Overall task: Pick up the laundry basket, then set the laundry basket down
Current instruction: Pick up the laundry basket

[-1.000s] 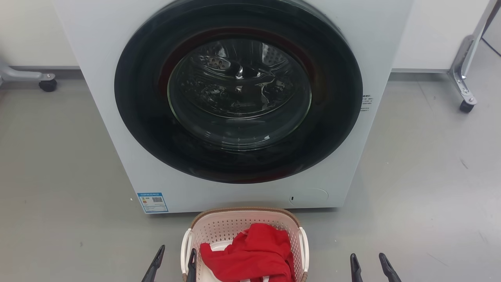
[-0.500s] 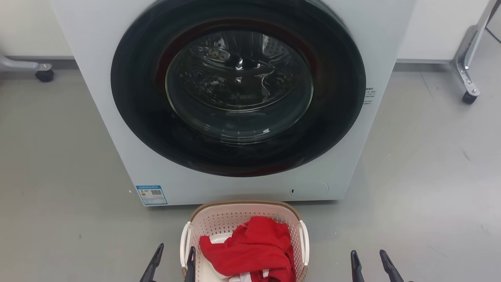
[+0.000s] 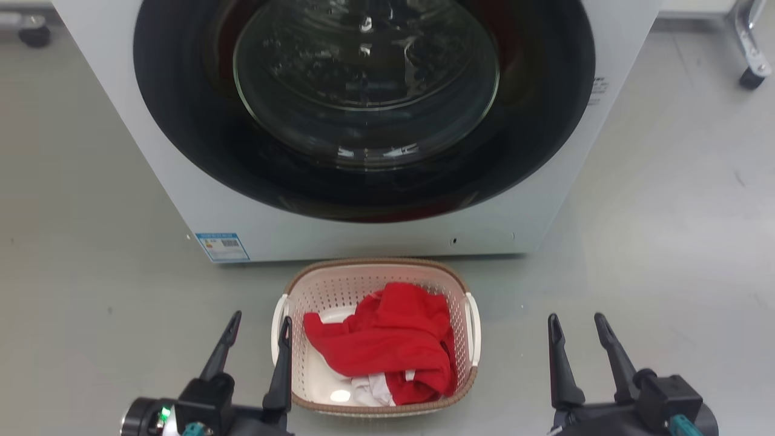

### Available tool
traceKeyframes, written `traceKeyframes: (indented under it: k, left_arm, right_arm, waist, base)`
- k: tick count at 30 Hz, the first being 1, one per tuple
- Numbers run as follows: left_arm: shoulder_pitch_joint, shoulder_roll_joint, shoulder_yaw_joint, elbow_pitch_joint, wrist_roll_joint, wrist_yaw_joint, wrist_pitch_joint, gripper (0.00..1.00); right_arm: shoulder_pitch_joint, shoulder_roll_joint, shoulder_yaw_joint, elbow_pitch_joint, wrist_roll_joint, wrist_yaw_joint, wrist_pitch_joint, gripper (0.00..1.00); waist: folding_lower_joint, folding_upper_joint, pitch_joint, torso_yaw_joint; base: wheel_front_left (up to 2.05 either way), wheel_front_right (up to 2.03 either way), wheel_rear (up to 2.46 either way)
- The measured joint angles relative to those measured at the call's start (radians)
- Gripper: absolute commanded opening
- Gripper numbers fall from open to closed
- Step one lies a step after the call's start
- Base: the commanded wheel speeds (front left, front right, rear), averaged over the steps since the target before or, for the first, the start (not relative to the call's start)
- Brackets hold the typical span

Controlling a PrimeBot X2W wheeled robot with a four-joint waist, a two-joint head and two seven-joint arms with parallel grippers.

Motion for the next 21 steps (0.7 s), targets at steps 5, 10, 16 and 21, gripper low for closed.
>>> traceKeyframes:
  k: [5, 10, 16, 21]
  left_arm:
    - [-0.071, 0.005, 0.013, 0.026, 0.001, -0.001, 0.0, 1.0]
    - [-0.139, 0.004, 0.024, 0.059, 0.002, -0.006, 0.0, 1.0]
    - [-0.227, 0.005, 0.034, 0.13, 0.01, -0.009, 0.0, 1.0]
    - [-0.303, 0.007, 0.04, 0.18, 0.01, -0.01, -0.003, 1.0]
  right_arm:
    - [-0.075, 0.0, -0.003, 0.026, -0.02, 0.007, 0.0, 1.0]
    - [-0.148, -0.001, -0.005, 0.058, -0.024, 0.019, 0.0, 1.0]
    - [-0.265, -0.002, -0.019, 0.122, -0.025, 0.028, 0.0, 1.0]
    - [-0.351, -0.003, -0.022, 0.179, -0.025, 0.037, -0.003, 1.0]
  waist:
    - [0.0, 0.0, 0.069, 0.001]
    - [0.0001, 0.0, 0.14, 0.0]
    - [0.0002, 0.0, 0.243, -0.004]
    - [0.0002, 0.0001, 0.317, -0.008]
  base:
    - [0.0, 0.0, 0.0]
    - [0.0, 0.0, 0.0]
    - [0.0, 0.0, 0.0]
    - [0.0, 0.0, 0.0]
